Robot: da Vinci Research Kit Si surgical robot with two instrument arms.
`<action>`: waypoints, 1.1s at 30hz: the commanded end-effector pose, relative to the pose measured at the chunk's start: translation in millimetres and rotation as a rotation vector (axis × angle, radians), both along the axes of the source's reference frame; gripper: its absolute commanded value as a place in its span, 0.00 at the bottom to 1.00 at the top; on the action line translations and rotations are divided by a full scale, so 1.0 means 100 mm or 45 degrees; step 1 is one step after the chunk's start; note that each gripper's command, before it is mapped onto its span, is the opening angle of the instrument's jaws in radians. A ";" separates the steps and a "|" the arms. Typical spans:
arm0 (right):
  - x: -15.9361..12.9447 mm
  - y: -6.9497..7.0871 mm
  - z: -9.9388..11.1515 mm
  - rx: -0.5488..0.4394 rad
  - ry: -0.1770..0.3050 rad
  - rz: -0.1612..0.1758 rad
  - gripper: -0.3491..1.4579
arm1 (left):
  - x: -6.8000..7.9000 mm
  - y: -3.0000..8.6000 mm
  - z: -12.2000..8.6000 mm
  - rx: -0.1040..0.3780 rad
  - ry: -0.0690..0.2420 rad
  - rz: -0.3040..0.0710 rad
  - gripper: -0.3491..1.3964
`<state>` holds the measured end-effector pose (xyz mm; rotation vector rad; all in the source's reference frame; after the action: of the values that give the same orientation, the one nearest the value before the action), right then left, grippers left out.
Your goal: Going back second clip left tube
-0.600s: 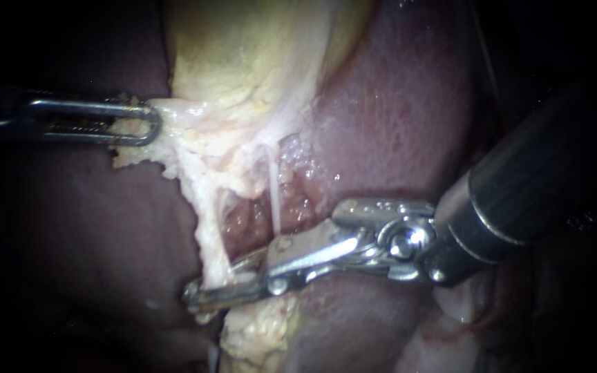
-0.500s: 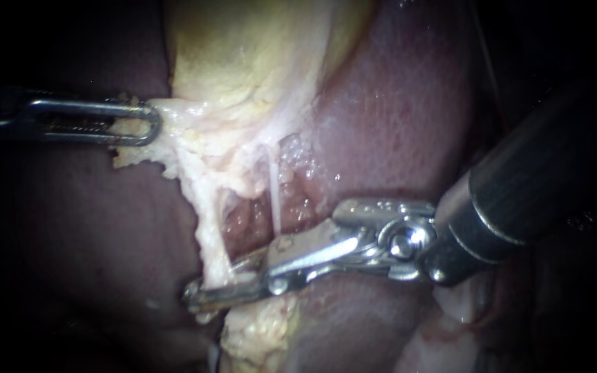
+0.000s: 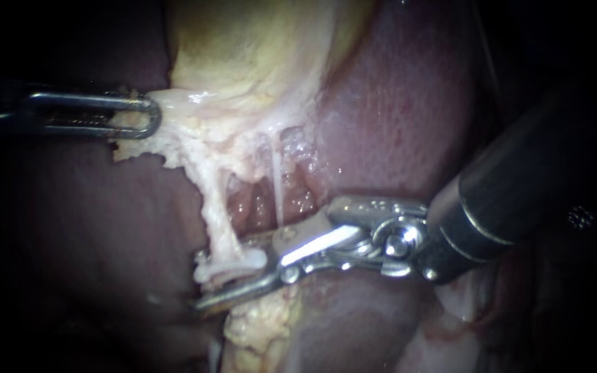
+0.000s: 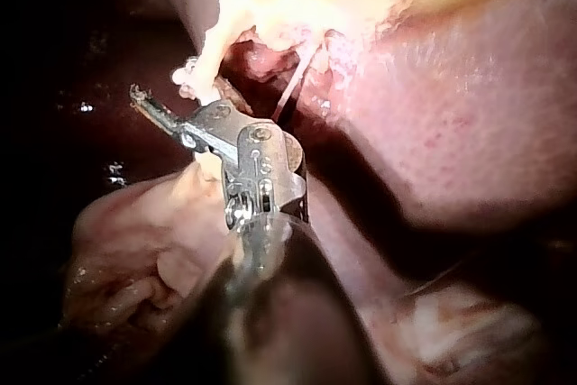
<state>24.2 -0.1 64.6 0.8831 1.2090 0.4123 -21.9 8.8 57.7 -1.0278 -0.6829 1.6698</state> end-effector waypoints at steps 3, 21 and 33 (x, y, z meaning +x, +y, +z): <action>0.001 0.007 0.011 -0.081 -0.007 0.041 0.47 | 0.000 0.000 0.001 0.000 0.000 0.000 0.00; -0.028 0.013 0.019 -0.296 0.002 0.084 0.47 | 0.000 -0.001 0.000 0.000 0.000 0.001 0.00; -0.125 0.008 -0.031 -0.614 -0.117 -0.021 0.47 | 0.001 -0.002 -0.001 0.000 0.000 0.001 0.00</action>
<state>10.9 1.2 60.8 0.4495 1.1460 0.1373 -21.8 8.6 57.6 -1.0278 -0.6828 1.6703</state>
